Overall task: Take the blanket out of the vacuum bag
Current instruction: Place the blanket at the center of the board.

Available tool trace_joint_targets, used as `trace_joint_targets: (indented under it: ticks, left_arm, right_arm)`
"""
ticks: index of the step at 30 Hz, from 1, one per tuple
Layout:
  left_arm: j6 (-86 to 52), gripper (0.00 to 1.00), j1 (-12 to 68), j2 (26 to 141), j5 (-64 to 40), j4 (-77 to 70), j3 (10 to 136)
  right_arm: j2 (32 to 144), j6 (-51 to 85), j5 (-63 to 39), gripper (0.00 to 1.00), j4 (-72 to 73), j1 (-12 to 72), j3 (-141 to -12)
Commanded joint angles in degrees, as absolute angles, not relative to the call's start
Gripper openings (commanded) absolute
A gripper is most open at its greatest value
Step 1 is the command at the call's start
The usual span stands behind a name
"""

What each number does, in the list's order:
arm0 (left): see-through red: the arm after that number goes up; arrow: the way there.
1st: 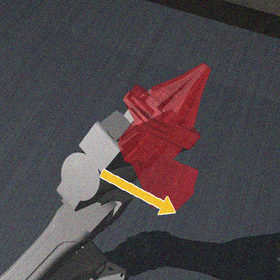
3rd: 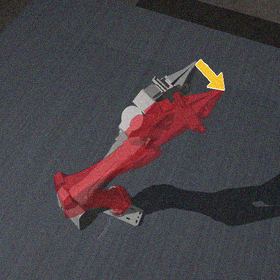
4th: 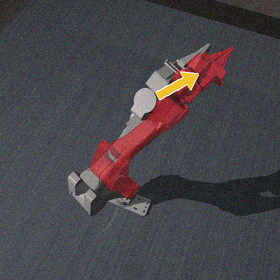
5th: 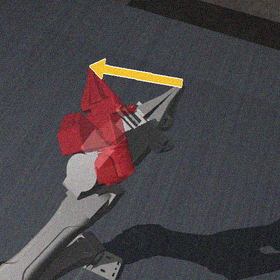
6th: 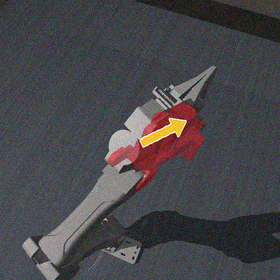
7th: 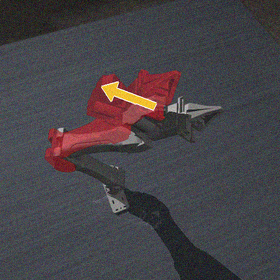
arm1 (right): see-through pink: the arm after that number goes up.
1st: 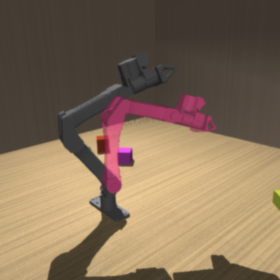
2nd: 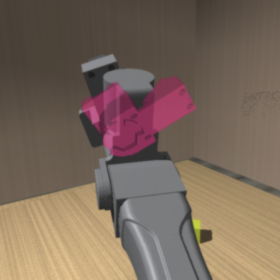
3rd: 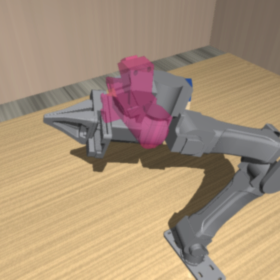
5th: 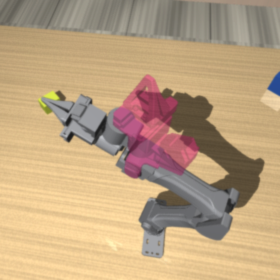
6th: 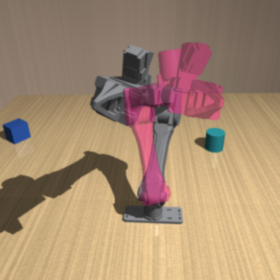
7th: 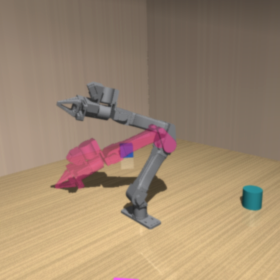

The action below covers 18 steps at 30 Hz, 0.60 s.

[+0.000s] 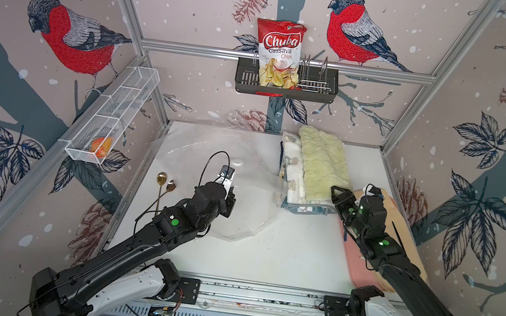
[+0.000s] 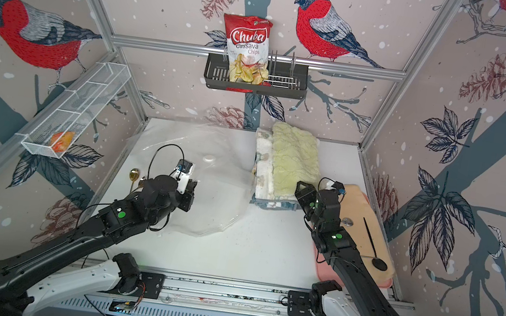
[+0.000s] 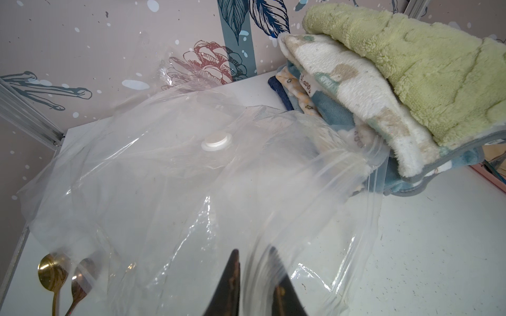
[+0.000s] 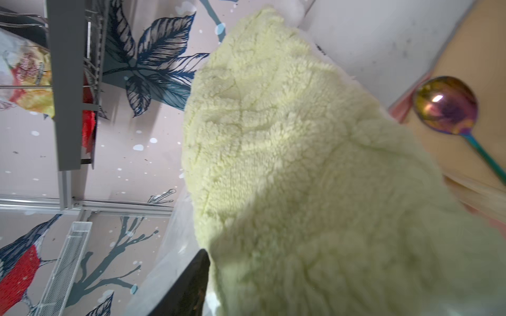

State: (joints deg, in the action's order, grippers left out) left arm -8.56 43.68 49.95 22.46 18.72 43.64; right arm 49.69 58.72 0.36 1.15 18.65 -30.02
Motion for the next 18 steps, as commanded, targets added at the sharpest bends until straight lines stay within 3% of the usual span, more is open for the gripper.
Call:
trace_joint_targets:
  ticks: [1,10,14,16,18]
  left_arm:
    - [-8.2,0.21,43.6,50.3,21.5,17.1,44.1]
    - [-8.2,0.24,43.6,50.0,21.8,17.1,44.1]
    - [-8.2,0.23,43.6,50.2,21.6,17.1,44.1]
    - [-8.2,0.23,43.5,50.4,21.5,17.3,44.1]
    - [-8.2,0.23,43.6,50.4,21.8,17.3,44.1]
  right_arm:
    - [47.6,54.9,-1.5,0.68,-2.9,17.8,-30.1]
    - [39.2,48.8,-1.3,0.73,-21.1,18.6,-33.9]
    - [35.8,46.3,8.7,0.60,-28.4,24.8,-40.0]
    - [38.7,44.4,12.2,0.49,-28.4,30.2,-43.8]
    - [46.3,41.5,18.2,0.45,-28.3,38.2,-48.9]
